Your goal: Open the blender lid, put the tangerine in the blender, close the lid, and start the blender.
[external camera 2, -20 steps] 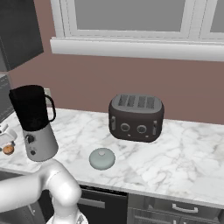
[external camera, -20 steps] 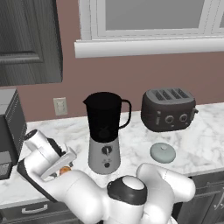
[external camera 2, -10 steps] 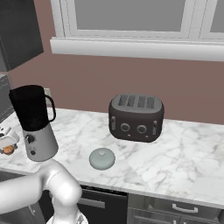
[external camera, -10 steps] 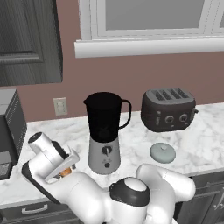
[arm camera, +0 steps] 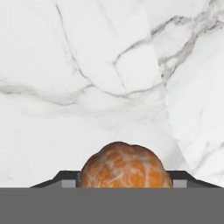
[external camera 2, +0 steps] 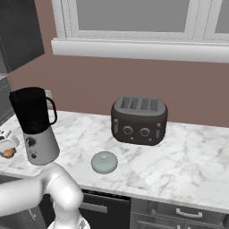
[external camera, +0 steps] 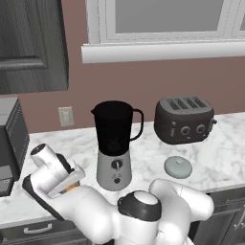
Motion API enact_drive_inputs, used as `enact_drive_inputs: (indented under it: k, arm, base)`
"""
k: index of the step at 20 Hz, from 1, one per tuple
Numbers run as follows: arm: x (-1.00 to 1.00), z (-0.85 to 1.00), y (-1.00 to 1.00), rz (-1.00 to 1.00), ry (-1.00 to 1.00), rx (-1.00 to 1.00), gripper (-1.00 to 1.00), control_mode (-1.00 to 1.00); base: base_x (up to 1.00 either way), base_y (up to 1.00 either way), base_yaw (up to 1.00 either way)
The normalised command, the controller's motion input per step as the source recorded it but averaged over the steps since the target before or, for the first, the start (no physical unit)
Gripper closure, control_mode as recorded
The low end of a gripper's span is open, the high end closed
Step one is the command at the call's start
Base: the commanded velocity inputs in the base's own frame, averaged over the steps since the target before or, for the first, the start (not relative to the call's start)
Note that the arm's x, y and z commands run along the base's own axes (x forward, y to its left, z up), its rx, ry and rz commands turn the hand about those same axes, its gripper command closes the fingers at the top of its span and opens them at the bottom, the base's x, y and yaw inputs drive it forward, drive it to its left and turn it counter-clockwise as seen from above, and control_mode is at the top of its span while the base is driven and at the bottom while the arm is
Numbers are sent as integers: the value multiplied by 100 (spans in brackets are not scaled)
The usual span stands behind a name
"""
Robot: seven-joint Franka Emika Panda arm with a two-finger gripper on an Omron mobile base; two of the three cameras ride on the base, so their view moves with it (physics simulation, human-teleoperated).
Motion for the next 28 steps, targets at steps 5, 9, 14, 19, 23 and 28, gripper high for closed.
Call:
enact_drive_inputs:
  k: [5,9,14,19,23,28]
  arm:
    - [-29,27,0,0,-8,6,100,-100]
    - [-40,100,-1,0,-15,7,100,-100]
    - [-25,100,-9,0,-14,6,100,-100]
    - [-14,100,-29,0,-16,6,100,-100]
    - [-15,100,-54,-1,-22,6,100,-100]
    - [-3,100,-67,-6,-24,8,100,-100]
  base:
    - [0,0,0]
    - [0,0,0]
    - [0,0,0]
    - [0,0,0]
    - [0,0,0]
    - [0,0,0]
